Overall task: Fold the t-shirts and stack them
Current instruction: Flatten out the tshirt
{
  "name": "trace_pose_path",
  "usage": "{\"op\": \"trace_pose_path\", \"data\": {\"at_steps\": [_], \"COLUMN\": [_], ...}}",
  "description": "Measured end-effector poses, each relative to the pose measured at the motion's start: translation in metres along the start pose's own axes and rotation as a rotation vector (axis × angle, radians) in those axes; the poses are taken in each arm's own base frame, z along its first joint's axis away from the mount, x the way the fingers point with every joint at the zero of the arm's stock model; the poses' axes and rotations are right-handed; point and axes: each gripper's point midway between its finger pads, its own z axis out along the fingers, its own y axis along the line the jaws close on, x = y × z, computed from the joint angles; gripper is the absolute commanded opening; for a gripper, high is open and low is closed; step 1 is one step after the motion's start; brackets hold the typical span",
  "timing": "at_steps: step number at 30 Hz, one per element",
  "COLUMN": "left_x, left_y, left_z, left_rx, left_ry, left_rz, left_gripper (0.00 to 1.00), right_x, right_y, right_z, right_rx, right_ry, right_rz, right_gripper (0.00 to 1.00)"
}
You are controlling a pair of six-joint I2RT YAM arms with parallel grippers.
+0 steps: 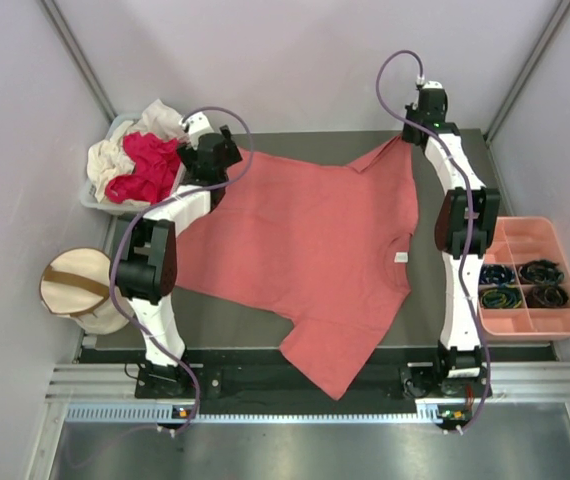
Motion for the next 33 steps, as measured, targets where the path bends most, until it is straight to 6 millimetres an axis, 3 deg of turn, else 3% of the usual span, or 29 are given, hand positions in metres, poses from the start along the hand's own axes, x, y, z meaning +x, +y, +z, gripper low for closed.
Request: {"op": "trace_pose_path", "data": {"at_steps": [5,12,22,23,26,29,33], "left_x": [0.022,0.047,0.057,0.057,0.058,0.06,0.059], "left_y": [-0.011,-0.004,-0.011,-0.012,-0.01,-0.008,-0.008], "left_z": [-0.023,-0.032,-0.044,-0.044,-0.044,-0.045,-0.046], "left_rx": [0.035,0.029,0.052,0.053,0.051,0.047,0.045], "left_ry": [0.039,0.086,0.098,0.096,0.097,0.1,0.097], "left_rz": [0.027,0.049,0.061,0.06,0.062,0.064,0.064], "left_gripper": [0.99,0.99,0.99,0.99,0.99,0.99,0.99], "right_x": [0.008,0.013,-0.03,-0.032,-0.032,-0.028,-0.03], "right_y": [-0.004,-0.008,-0.006,-0.006,-0.007,-0.012,-0.017], "right_z": [0.017,0.033,0.039,0.041,0.05,0.058,0.061], "right_rx": [0.019,0.033,0.036,0.035,0.045,0.069,0.094], "right_ry": [-0.002,-0.031,-0.211,-0.223,-0.25,-0.265,-0.306], "right_rz": [-0.008,-0.022,0.006,0.009,0.02,0.016,0.009], "right_gripper": [0.0,0.0,0.0,0.08,0.61,0.82,0.87]}}
